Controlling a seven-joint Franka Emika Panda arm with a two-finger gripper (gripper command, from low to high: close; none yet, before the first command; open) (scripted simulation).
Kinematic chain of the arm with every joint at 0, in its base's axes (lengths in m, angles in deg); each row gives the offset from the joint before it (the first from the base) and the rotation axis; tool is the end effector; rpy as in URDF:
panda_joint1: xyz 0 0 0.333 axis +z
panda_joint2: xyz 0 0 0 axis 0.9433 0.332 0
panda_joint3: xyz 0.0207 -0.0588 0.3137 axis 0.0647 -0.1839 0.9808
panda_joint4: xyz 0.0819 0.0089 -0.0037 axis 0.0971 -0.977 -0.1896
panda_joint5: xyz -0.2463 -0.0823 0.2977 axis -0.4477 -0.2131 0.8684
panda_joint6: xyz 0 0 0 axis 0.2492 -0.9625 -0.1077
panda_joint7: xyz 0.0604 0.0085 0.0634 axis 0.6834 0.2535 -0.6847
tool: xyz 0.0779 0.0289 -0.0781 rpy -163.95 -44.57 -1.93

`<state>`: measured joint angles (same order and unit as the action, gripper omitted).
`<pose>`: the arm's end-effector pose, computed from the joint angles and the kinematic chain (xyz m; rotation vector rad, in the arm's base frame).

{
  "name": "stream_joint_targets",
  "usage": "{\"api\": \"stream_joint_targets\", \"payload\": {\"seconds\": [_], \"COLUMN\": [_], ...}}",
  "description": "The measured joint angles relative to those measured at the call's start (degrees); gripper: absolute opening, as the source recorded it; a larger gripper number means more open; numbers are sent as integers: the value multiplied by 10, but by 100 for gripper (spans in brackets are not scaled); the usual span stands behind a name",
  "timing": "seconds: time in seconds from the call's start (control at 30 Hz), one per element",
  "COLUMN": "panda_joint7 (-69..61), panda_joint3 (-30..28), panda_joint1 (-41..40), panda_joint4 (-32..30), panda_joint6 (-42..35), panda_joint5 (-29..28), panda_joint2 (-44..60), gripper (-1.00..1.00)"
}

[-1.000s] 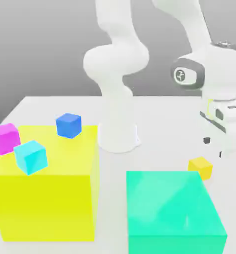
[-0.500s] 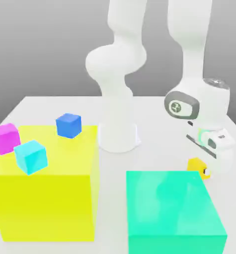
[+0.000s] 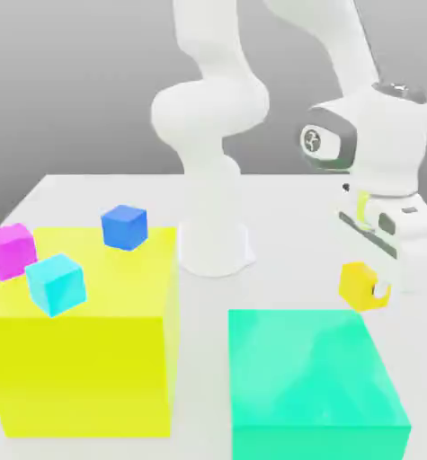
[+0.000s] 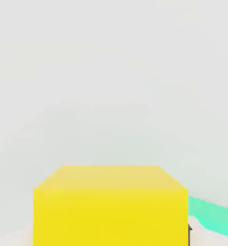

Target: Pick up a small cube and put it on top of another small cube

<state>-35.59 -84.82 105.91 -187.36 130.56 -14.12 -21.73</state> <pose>0.3513 0.1830 0.2739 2.7216 1.5416 0.0387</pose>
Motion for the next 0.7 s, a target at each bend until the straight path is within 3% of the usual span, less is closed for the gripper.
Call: {"api": "stream_joint_targets", "payload": {"seconds": [0.43, 0.57, 0.6, 0.7], "panda_joint7": [-194, -259, -272, -272], "panda_joint3": [-215, -296, -315, -315], "panda_joint1": [-225, -280, -286, -286], "panda_joint4": [146, 169, 164, 164], "panda_joint6": [-257, -266, -248, -248], "panda_joint5": [-99, -117, -117, -117], "panda_joint2": [-128, -117, -105, -105], "gripper": [-100, -100, 100, 100]}}
